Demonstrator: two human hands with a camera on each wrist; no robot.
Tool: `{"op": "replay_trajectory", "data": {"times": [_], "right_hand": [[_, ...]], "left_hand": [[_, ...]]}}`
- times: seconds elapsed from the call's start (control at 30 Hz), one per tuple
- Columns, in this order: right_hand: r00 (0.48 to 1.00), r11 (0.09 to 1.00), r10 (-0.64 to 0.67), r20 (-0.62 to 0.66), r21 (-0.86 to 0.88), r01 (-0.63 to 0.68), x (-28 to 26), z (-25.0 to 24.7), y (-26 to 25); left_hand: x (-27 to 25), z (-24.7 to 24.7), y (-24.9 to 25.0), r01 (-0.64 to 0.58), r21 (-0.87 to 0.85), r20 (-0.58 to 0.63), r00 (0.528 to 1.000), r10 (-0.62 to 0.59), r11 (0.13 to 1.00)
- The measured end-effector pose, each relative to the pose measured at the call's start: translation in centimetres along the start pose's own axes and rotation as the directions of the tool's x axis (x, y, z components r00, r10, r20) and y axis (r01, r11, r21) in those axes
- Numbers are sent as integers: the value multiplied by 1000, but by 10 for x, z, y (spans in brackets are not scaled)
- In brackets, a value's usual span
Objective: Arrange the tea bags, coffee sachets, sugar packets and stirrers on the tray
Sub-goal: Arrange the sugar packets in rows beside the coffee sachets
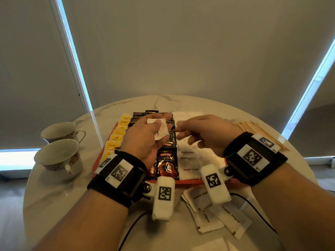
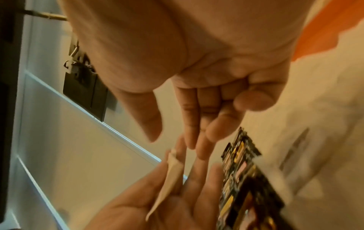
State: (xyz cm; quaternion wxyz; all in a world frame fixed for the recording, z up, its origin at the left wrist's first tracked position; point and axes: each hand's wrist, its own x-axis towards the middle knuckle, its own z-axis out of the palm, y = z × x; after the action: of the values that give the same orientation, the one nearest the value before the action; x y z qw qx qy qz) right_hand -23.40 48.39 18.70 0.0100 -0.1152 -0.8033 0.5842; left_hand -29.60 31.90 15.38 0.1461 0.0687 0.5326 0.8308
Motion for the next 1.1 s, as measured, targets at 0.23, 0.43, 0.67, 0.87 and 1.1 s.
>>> {"op": "replay_trajectory", "data": {"times": [0.23,0.43,0.67,0.87,1.1], "right_hand": [[993,940,-119,-9,321,116,10,19,12],[998,841,-62,9,539,47,17,10,22],[997,878,-37,68,479,-1,14,19,28],[999,878,-28,25,478,12,11,18,29],[994,901,-10,-109,430,56,11,10,28]], "left_hand": [[-3,3,-8,-14,-11,142,990,15,1000],[2,-2,-12,-31,73,51,998,27,997],[4,-1,-11,-133,-10,-30,991,132,991],[4,-4,-13,-202,102,21,979,200,974],[-1,-3,-8,-197,202,50,980,191,959]]}}
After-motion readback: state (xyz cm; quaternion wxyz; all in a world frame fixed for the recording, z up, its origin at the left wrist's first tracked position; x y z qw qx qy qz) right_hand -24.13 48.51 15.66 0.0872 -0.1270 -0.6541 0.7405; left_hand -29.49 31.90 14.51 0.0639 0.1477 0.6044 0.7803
